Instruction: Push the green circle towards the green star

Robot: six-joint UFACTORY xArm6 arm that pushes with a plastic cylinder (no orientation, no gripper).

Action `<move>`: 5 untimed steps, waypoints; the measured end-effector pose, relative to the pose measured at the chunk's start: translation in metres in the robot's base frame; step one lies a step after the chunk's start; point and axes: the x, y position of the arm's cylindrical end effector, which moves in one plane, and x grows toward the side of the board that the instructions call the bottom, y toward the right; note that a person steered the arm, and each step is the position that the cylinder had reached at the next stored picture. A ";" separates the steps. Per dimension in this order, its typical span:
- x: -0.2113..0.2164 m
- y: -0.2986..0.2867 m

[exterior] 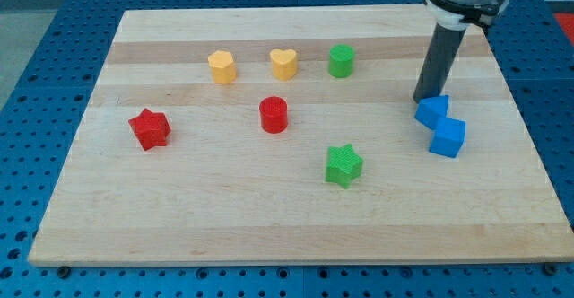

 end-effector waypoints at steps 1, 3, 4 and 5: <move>-0.027 -0.028; -0.069 -0.085; -0.078 -0.084; -0.122 -0.105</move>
